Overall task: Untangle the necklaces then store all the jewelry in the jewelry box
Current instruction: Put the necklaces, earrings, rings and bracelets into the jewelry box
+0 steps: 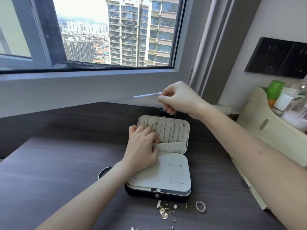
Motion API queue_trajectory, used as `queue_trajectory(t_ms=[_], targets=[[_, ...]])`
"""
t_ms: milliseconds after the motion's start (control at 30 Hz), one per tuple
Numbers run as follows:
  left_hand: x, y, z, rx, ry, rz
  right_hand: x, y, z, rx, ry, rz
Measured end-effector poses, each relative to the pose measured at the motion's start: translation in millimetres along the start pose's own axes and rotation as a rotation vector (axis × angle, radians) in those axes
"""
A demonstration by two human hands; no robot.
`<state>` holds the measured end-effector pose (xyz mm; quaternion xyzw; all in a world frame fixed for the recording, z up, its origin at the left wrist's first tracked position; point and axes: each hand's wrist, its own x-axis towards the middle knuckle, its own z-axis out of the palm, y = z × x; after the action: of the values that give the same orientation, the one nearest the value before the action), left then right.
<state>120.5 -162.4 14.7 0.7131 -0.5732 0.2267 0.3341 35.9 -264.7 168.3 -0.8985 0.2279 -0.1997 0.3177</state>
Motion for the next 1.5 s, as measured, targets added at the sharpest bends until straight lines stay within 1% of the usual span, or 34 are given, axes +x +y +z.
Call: queue_trajectory(t_ms=[200, 267, 333, 400, 433, 500, 567, 633, 733, 833, 967, 1100, 1367, 1433, 1500], targets=[[0, 0, -1, 0.014, 0.011, 0.001, -11, 15, 16, 0.0, -0.032, 0.077], [0, 0, 0, 0.017, 0.005, -0.004, -14, 22, 26, -0.074, -0.016, 0.052], [0, 1, 0, 0.017, 0.003, -0.012, -16, 31, 38, -0.328, 0.068, -0.066], [0, 1, -1, 0.014, 0.009, -0.015, -19, 43, 51, -0.596, 0.216, -0.197], [0, 2, -1, 0.012, 0.011, -0.015, -20, 49, 56, -0.677, 0.28, -0.264], [-1, 2, -1, 0.005, 0.013, -0.015, -21, 59, 64, -0.764, 0.382, -0.35], [-1, 2, -1, 0.0, 0.012, -0.019, -21, 64, 68, -0.806, 0.467, -0.361], [0, 2, -2, 0.001, 0.009, -0.022, -22, 64, 72, -0.785, 0.536, -0.342], [0, 2, -2, 0.003, 0.008, -0.015, -24, 62, 74, -0.639, 0.612, -0.291], [-1, 1, -2, 0.004, 0.006, -0.01, -24, 59, 72, -0.56, 0.638, -0.23], [-1, 1, -2, 0.01, 0.01, -0.01, -22, 59, 65, -0.477, 0.538, -0.018], [-2, 0, -2, 0.011, 0.012, -0.01, -22, 60, 63, -0.407, 0.514, 0.076], [-1, -1, -1, 0.019, 0.007, -0.013, -33, 65, 66, -0.039, 0.365, 0.151], [-2, -1, -1, 0.019, 0.004, -0.011, -37, 63, 66, -0.011, 0.341, 0.147], [-1, -1, -1, 0.018, 0.005, -0.009, -41, 59, 63, -0.077, 0.349, 0.124]])
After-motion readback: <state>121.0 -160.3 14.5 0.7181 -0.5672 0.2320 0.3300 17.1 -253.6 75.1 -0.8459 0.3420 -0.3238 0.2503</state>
